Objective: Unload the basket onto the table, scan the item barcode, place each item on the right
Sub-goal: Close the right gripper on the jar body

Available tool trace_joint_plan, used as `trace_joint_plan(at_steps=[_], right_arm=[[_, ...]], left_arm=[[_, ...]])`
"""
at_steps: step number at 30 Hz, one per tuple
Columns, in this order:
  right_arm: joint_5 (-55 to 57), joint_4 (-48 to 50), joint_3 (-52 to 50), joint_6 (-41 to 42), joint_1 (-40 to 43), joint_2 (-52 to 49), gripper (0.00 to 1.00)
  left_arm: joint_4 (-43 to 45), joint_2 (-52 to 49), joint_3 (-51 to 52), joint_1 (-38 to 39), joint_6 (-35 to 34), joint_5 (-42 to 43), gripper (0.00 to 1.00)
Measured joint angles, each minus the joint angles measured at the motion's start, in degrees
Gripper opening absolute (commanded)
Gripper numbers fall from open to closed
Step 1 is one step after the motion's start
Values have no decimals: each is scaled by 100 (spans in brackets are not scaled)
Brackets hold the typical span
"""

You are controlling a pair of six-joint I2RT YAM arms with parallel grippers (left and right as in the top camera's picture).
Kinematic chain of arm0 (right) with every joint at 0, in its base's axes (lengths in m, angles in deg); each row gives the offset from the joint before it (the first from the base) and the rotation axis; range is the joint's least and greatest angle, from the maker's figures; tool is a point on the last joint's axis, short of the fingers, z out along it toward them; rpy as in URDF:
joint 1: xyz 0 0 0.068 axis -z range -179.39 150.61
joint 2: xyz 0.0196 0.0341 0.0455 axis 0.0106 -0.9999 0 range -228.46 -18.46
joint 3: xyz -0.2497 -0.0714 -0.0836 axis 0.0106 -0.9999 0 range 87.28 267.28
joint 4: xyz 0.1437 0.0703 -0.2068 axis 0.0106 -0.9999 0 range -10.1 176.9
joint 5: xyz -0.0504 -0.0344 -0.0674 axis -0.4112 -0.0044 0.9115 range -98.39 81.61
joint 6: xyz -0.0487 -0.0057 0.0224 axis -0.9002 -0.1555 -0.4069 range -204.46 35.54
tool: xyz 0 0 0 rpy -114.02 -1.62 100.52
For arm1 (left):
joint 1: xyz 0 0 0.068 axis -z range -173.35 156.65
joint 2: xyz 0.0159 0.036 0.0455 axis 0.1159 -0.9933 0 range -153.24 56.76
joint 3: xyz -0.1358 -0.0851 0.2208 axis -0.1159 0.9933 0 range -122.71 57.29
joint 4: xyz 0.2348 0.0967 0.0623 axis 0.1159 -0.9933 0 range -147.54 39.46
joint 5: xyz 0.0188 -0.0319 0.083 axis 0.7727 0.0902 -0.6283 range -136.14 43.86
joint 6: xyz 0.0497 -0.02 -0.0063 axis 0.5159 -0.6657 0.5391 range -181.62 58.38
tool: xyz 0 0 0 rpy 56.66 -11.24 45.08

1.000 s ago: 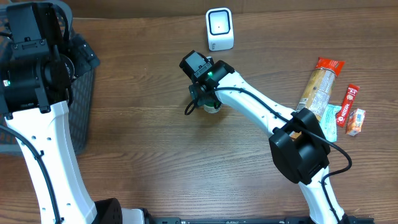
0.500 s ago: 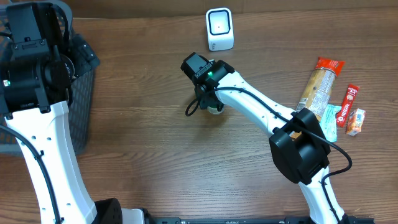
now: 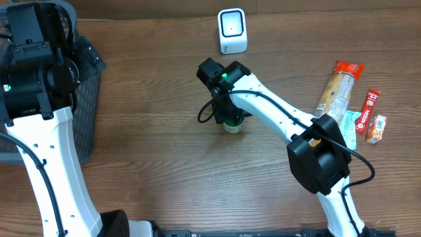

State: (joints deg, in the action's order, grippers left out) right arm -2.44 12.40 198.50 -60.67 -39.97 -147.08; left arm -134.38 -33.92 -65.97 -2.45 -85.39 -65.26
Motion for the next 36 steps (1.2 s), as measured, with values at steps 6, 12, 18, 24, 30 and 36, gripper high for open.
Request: trace_joint_plan(at_steps=[6, 12, 18, 24, 30, 36], right_arm=[[-289, -293, 2, 31, 4, 4, 61], [-437, -437, 2, 118, 4, 4, 63], [-625, -616, 2, 149, 4, 4, 64], [-717, -636, 0, 170, 4, 4, 69], [-833, -439, -24, 175, 4, -22, 90], [-870, -275, -24, 164, 2, -35, 100]], left_arm=[[-2, 0, 0, 0, 0, 0, 100], [-2, 0, 0, 0, 0, 0, 100], [-2, 0, 0, 0, 0, 0, 100], [-2, 0, 0, 0, -2, 0, 99], [-2, 0, 0, 0, 0, 0, 100], [-2, 0, 0, 0, 0, 0, 100]])
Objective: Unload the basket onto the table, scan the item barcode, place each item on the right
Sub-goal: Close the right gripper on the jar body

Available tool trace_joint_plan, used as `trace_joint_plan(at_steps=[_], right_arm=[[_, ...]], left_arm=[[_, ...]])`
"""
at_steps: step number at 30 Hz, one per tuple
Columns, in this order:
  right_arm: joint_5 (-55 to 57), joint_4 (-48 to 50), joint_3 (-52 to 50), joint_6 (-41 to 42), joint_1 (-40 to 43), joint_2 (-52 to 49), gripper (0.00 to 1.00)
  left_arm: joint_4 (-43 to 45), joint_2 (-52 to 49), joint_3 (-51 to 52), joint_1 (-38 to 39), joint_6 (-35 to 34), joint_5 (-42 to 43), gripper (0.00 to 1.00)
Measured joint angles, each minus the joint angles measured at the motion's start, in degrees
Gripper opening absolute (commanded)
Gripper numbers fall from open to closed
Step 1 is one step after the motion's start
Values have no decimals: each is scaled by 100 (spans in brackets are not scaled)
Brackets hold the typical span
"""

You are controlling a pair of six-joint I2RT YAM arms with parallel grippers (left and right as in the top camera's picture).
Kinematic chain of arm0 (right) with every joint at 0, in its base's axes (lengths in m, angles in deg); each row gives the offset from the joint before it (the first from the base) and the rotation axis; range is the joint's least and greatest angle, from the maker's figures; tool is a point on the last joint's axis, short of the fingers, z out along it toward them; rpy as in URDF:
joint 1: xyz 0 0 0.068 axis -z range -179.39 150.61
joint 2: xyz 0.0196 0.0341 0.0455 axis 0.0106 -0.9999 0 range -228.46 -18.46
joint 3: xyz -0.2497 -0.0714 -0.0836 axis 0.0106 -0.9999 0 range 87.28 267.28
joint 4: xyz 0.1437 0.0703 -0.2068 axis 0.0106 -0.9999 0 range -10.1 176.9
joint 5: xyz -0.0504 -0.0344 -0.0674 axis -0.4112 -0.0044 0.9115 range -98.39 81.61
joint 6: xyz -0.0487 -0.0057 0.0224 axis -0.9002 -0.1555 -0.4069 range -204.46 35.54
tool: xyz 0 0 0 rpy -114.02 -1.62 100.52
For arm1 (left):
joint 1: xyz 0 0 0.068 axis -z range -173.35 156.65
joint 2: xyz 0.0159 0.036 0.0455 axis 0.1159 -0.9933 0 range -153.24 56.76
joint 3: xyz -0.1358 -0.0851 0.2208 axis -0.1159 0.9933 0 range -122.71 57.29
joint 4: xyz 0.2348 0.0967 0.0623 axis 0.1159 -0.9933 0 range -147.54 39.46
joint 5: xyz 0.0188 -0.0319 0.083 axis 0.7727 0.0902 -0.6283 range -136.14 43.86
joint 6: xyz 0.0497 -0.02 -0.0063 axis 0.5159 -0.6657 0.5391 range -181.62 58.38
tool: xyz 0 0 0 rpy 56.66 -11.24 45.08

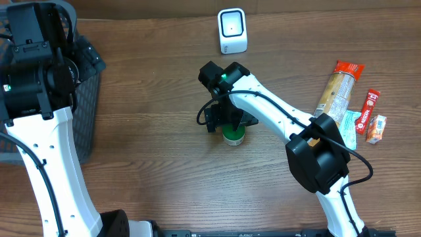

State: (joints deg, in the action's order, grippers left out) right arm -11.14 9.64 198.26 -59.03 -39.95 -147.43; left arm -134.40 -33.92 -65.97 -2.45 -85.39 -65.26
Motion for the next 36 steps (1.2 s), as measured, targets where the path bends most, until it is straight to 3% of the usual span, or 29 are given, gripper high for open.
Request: trace_joint_plan(at_steps=[14, 20, 36], right_arm=[[66, 234, -354, 2, 0, 0, 100], [90, 656, -752, 7, 0, -2, 91], [358, 614, -756, 7, 0, -2, 88]], left_arm=[[2, 0, 0, 0, 0, 0, 99], [0, 0, 0, 0, 0, 0, 100], [0, 0, 0, 0, 0, 0, 100]])
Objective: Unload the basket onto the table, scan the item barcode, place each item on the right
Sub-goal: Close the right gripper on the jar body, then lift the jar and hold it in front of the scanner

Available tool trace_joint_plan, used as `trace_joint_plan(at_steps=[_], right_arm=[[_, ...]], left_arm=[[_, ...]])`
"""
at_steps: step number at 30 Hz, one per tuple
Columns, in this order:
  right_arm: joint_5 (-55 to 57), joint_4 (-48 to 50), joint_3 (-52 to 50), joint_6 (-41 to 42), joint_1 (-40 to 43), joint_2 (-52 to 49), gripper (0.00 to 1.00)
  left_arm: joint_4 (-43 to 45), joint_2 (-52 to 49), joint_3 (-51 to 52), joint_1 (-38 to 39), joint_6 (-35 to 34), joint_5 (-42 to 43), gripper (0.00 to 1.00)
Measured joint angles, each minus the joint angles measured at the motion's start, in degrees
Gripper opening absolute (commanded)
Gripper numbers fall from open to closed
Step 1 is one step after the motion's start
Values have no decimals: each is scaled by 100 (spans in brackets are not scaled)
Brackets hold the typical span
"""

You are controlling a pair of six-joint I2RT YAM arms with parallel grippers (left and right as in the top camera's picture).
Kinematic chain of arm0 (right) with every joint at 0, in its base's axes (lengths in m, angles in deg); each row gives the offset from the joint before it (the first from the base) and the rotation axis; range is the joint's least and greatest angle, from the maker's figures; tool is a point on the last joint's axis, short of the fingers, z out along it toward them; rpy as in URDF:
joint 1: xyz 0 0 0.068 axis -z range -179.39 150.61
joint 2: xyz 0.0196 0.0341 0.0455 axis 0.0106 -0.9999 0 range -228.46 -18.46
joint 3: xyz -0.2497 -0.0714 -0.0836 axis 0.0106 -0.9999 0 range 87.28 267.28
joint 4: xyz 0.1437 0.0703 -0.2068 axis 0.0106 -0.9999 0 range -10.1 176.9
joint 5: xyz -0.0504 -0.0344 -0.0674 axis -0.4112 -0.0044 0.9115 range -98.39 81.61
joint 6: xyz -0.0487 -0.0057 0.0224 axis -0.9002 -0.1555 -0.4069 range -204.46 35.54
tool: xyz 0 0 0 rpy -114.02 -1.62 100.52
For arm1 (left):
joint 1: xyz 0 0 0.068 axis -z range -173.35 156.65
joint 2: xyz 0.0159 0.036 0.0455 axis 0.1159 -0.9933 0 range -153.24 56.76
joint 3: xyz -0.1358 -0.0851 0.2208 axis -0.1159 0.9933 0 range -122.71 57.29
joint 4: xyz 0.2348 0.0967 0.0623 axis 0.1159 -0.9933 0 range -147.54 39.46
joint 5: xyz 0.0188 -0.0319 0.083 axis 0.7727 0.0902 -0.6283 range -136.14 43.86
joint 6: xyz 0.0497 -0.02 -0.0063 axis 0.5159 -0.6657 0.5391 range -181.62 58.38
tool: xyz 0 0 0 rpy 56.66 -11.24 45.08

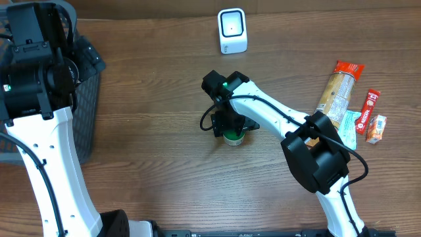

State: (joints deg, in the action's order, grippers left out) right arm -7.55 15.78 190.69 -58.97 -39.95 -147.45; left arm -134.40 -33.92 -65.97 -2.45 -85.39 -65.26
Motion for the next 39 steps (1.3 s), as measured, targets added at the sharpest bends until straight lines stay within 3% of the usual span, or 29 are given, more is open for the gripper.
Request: trace_joint_plan(at_steps=[10, 11, 12, 13, 22, 28, 33, 36, 39], right_arm=[[-68, -70, 0, 129, -4, 0, 88], [-70, -70, 0, 133, -4, 0, 89], [-68, -72, 0, 146, -4, 0, 99], [-68, -76, 0, 151, -4, 0, 100], [-238, -90, 0, 173, -4, 0, 99], [-262, -94, 0, 157, -4, 0, 79], [-297, -94, 0, 181, -4, 0, 70], [-299, -98, 0, 190, -4, 0, 70], [-293, -98, 0, 184, -4, 0, 59]], left_arm=[[2, 0, 0, 0, 0, 0, 100], [2, 0, 0, 0, 0, 0, 100], [0, 0, 0, 0, 0, 0, 100], [0, 0, 0, 0, 0, 0, 100], [0, 0, 0, 0, 0, 0, 100], [0, 0, 0, 0, 0, 0, 100], [0, 0, 0, 0, 0, 0, 100], [0, 0, 0, 0, 0, 0, 100], [2, 0, 0, 0, 0, 0, 99]])
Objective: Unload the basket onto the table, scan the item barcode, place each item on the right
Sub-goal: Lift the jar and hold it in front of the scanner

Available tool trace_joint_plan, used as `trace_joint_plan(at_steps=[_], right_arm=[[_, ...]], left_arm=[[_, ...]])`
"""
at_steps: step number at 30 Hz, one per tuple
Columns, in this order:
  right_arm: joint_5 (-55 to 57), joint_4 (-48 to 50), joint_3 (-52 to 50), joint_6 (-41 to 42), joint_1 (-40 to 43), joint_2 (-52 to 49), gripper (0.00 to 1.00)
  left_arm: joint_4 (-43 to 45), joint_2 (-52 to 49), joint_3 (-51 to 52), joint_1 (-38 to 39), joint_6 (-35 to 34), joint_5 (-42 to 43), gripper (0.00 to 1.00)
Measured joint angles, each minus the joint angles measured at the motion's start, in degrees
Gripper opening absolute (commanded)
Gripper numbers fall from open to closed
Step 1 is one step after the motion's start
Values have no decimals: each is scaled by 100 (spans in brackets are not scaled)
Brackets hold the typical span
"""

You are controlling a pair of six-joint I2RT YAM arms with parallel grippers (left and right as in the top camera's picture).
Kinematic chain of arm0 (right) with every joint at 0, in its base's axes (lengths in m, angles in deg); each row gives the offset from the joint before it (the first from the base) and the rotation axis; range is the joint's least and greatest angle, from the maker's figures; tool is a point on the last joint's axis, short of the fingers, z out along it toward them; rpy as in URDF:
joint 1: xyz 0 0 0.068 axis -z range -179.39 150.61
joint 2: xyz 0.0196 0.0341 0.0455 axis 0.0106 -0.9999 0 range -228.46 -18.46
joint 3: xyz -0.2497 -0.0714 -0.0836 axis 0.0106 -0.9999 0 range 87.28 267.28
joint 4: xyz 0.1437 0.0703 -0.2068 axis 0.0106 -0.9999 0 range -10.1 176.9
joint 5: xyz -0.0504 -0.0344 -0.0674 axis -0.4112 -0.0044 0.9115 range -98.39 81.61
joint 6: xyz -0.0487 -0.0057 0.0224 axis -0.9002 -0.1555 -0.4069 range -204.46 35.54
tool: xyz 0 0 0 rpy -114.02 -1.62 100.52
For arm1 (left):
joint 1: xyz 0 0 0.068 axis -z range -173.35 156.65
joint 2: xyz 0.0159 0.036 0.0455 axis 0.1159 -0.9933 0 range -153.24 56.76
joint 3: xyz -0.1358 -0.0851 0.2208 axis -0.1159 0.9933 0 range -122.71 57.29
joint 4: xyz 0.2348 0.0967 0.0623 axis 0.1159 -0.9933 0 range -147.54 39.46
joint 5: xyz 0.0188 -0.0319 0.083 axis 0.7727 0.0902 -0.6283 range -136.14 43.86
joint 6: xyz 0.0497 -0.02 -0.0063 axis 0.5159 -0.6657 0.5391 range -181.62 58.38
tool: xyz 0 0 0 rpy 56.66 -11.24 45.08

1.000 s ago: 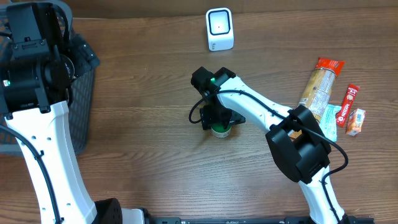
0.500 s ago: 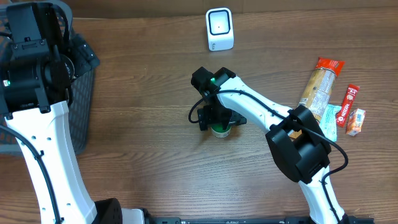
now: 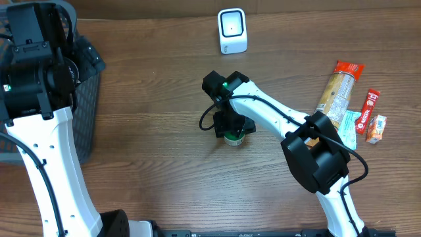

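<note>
A small round tub with a green top (image 3: 232, 137) stands on the wooden table (image 3: 151, 145) near the middle. My right gripper (image 3: 231, 131) points down over it, its fingers on either side of the tub and seemingly shut on it; the wrist hides most of the tub. A white barcode scanner (image 3: 232, 31) stands at the far edge, well behind the tub. My left arm (image 3: 39, 72) rests at the far left over a dark basket, its gripper (image 3: 85, 58) a dark shape whose fingers cannot be made out.
A dark mesh basket (image 3: 89, 112) stands at the left edge under the left arm. At the right lie a long orange-ended biscuit pack (image 3: 337, 89), a red stick pack (image 3: 370, 102), a small orange box (image 3: 376, 128) and a green-white sachet (image 3: 348, 125).
Almost nothing differs. The right gripper stays down over the green-topped tub in the same spot, and the left arm has not moved.
At first the right gripper covered the tub slightly farther back. Then the tub stood a little nearer the front with the gripper looking wider around it. After that the gripper was narrower and low over the tub, as it is now.
</note>
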State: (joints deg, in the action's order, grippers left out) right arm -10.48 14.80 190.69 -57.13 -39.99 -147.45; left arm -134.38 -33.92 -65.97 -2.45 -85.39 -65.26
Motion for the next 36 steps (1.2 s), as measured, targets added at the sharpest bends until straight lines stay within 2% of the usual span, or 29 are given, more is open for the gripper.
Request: trace_joint_plan(at_steps=[2, 10, 13, 17, 21, 25, 29, 36], right_arm=[[46, -7, 0, 17, 0, 0, 55], [122, -151, 39, -79, 50, -4, 52], [162, -173, 90, -125, 94, -9, 38], [188, -385, 450, -164, 122, -35, 29], [216, -903, 1292, -332, 122, -72, 13], [227, -1469, 2393, -671, 125, -79, 11], [232, -1843, 3327, -850, 125, -79, 4], [234, -1272, 3744, -933, 166, -79, 4]], left_arm=[[0, 0, 0, 0, 0, 0, 100], [-2, 0, 0, 0, 0, 0, 100], [-2, 0, 0, 0, 0, 0, 100], [-2, 0, 0, 0, 0, 0, 100], [-2, 0, 0, 0, 0, 0, 100], [-2, 0, 0, 0, 0, 0, 100], [0, 0, 0, 0, 0, 0, 100], [-2, 0, 0, 0, 0, 0, 100]])
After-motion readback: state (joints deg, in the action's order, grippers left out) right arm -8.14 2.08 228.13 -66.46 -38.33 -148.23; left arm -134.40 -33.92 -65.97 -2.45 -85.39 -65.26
